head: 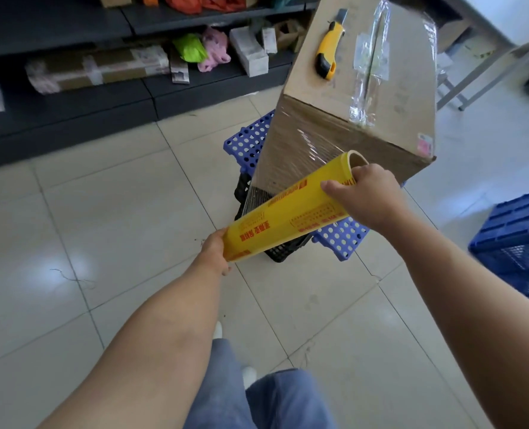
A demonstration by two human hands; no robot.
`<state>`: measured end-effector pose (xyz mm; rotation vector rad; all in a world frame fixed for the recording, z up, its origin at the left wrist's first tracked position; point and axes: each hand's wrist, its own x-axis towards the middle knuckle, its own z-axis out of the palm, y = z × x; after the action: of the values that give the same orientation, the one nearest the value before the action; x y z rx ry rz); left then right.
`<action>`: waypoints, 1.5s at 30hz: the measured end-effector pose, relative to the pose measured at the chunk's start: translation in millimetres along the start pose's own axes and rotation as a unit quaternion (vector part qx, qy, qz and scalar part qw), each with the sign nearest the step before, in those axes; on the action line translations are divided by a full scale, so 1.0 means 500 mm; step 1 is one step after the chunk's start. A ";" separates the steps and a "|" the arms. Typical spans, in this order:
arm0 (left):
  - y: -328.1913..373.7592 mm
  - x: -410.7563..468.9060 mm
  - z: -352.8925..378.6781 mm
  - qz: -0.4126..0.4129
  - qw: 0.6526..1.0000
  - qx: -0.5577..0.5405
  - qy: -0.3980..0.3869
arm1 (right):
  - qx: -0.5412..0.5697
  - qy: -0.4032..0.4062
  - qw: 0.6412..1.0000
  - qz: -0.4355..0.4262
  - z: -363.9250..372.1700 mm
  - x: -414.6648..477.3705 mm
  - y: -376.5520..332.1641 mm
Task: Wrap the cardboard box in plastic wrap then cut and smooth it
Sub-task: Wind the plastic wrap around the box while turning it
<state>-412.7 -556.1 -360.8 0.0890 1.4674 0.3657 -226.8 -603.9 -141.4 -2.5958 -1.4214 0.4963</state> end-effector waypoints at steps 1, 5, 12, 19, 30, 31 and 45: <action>-0.004 -0.006 0.005 0.000 1.000 0.003 -0.002 | -0.001 -0.007 1.000 -0.003 -0.001 0.000 0.007; -0.024 -0.032 0.026 0.009 0.999 -0.034 0.010 | 0.015 -0.009 1.000 -0.025 -0.015 0.004 0.031; -0.130 -0.061 0.103 0.050 0.991 -0.125 0.025 | -0.023 -0.014 0.996 -0.082 -0.048 0.005 0.087; -0.241 -0.093 0.154 0.045 0.976 -0.209 0.032 | 0.008 -0.035 0.985 -0.170 -0.083 -0.004 0.159; -0.258 -0.094 0.149 0.073 0.967 -0.239 0.055 | -0.026 -0.069 0.983 -0.171 -0.094 0.011 0.196; -0.263 -0.090 0.150 0.068 0.965 -0.246 0.058 | -0.013 -0.074 0.982 -0.172 -0.095 0.013 0.203; -0.400 -0.141 0.325 0.062 0.928 -0.359 0.083 | 0.011 -0.110 0.948 -0.299 -0.143 0.083 0.342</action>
<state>-220.3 -738.7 -331.6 -0.4490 1.4147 1.0131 -45.6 -659.6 -130.7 -1.9735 -2.1375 0.7066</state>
